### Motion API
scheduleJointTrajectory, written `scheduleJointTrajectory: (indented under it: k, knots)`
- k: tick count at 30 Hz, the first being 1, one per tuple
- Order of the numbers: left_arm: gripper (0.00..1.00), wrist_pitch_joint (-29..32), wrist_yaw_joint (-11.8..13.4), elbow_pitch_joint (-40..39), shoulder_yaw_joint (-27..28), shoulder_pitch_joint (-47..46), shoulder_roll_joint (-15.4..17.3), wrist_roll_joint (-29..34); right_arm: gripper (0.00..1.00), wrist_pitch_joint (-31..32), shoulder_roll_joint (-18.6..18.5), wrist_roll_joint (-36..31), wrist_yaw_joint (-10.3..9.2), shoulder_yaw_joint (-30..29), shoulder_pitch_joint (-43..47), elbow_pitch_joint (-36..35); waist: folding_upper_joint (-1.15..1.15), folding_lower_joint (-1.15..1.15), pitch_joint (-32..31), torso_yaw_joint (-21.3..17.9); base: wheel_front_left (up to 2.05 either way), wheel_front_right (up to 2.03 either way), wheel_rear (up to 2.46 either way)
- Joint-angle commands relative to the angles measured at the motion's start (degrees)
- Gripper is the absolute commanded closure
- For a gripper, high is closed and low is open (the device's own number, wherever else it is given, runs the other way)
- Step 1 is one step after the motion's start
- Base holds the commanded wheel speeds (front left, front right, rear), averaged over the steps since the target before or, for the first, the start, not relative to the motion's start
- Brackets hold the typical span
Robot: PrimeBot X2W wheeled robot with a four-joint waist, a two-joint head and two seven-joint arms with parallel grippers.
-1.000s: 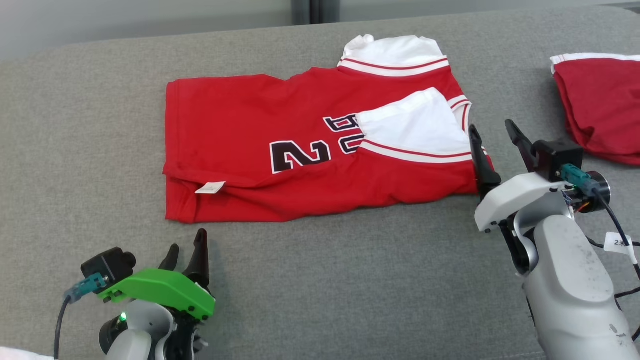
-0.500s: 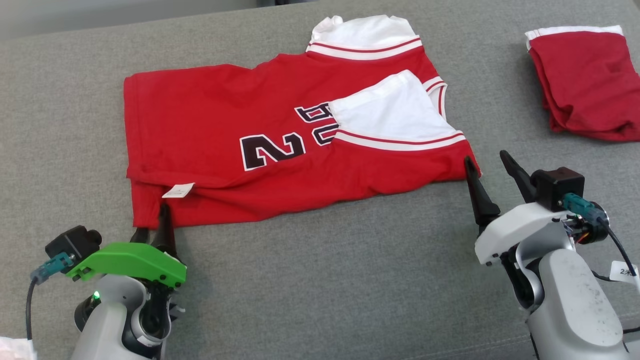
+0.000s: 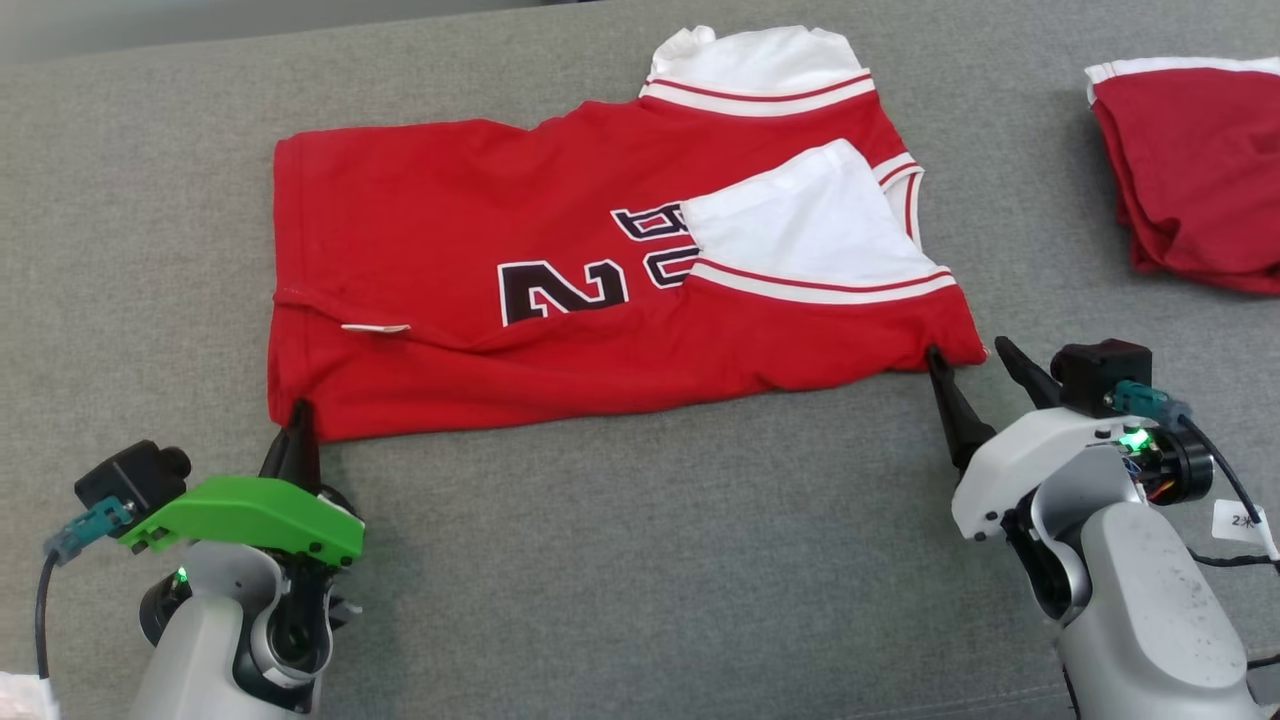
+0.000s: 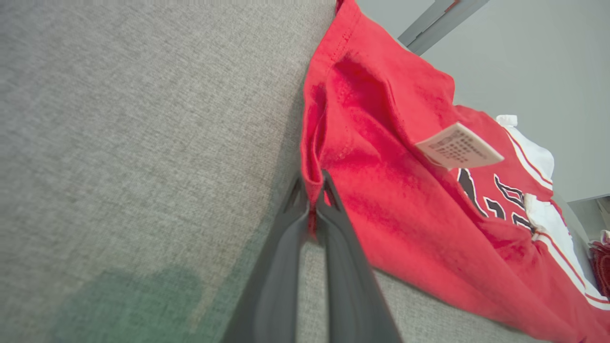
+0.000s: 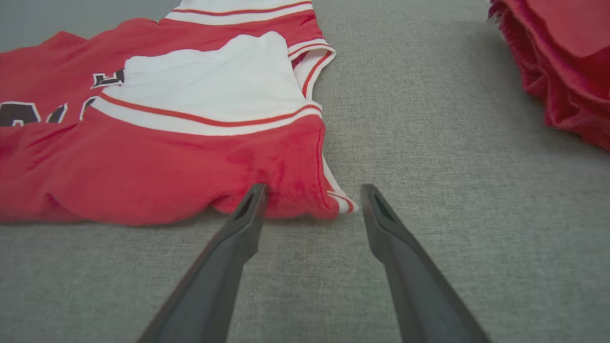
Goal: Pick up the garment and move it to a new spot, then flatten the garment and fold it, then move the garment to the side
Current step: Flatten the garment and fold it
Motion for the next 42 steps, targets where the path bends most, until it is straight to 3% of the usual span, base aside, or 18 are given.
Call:
scheduleJointTrajectory:
  k: [1,11,14,16,21,28,37,42]
  knots:
    - [1.0,0.15,-0.33,-0.38,0.12,-0.33,0.53,-0.21,0.0,0.4,-0.17,0.17,-0.1,-0.15,-0.83,0.77,0.0,0.0,0.04,0.51,0.0,0.0,0.0]
    - [1.0,-0.03,-1.87,-1.23,0.0,0.61,0.48,-1.31,0.0,3.46,-0.17,1.09,-0.1,-1.71,-4.37,8.33,0.0,0.0,-0.2,1.92,0.0,0.0,0.0]
    - [1.0,-0.34,-2.14,-0.73,0.0,0.89,0.54,-1.47,0.75,3.87,-0.14,1.49,-0.1,-0.66,-4.83,9.97,0.0,0.0,-0.62,2.02,0.0,0.0,0.0]
    - [1.0,-0.59,-2.72,-0.54,-0.23,1.03,0.56,-1.42,1.0,3.72,-0.07,1.72,-0.08,0.16,-5.04,10.27,0.0,0.0,-1.05,1.95,0.0,0.0,0.0]
    - [1.0,-0.78,-4.53,-1.35,-0.69,1.27,0.78,-1.72,1.0,0.98,-0.29,2.03,-0.1,-0.53,-5.84,8.35,0.0,0.0,-2.94,1.68,0.0,0.0,0.0]
    - [1.0,0.32,-4.31,-5.9,-0.92,3.85,1.63,-2.12,1.0,1.67,-0.28,1.6,-0.1,-4.16,-3.0,1.7,0.0,0.0,-6.22,1.98,0.0,0.0,0.0]
    - [1.0,2.67,-4.36,-12.75,-1.69,15.13,3.68,-3.19,1.0,6.93,-0.48,2.34,-0.11,-8.0,11.42,-12.58,0.0,0.0,-8.67,2.76,0.0,0.0,0.0]
    - [1.0,2.5,-4.27,-12.6,-3.27,19.66,3.25,-2.53,1.0,8.26,-0.38,2.71,-0.12,-9.27,18.04,-15.71,0.0,0.0,-8.59,2.68,0.0,0.0,0.0]
